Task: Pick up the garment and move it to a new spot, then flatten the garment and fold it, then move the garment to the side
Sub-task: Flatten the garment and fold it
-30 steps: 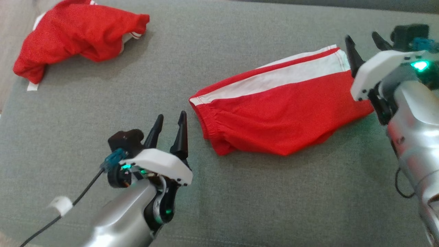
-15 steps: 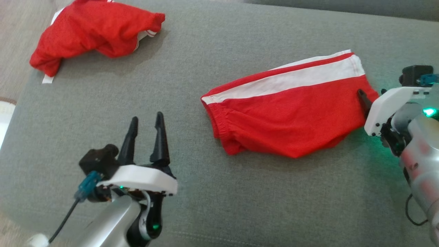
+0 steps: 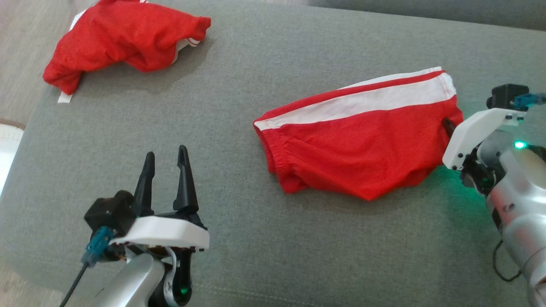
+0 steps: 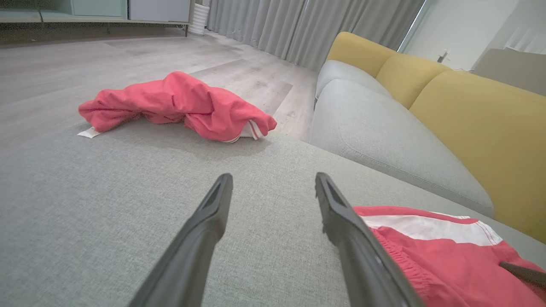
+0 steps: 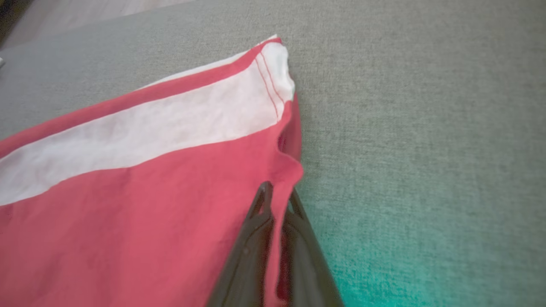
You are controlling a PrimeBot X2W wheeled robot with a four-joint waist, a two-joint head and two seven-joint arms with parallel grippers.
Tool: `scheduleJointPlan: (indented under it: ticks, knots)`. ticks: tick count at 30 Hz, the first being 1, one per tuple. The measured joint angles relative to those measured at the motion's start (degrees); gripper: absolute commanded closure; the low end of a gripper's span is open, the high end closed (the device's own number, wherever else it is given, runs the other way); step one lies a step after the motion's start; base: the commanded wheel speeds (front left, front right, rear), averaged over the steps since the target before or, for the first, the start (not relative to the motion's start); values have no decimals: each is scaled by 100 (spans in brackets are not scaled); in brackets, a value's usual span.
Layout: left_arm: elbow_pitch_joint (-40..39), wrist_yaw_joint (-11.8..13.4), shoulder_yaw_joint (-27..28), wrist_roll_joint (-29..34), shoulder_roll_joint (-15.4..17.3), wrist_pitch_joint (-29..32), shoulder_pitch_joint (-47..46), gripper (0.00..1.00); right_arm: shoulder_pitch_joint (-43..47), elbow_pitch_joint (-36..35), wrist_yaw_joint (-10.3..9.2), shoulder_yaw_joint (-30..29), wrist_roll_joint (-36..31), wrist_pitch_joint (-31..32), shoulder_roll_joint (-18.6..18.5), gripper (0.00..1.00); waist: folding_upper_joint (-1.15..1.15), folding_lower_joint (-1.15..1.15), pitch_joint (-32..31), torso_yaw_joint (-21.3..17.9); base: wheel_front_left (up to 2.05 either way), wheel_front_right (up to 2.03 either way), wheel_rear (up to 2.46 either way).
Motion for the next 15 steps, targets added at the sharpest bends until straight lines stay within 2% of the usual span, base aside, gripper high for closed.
scheduleJointPlan:
  ticks: [7, 15]
  knots:
    - [-20, -24, -85, 119, 9, 0, 171, 0, 315, -265, 0, -127, 467, -486, 71, 100, 0, 0, -248, -226, 0, 0, 0]
    - [-45, 4, -98, 119, 4, 0, 593, 0, 1107, -702, 0, -130, 733, -1080, 38, 100, 0, -1, -592, -784, 0, 0, 0]
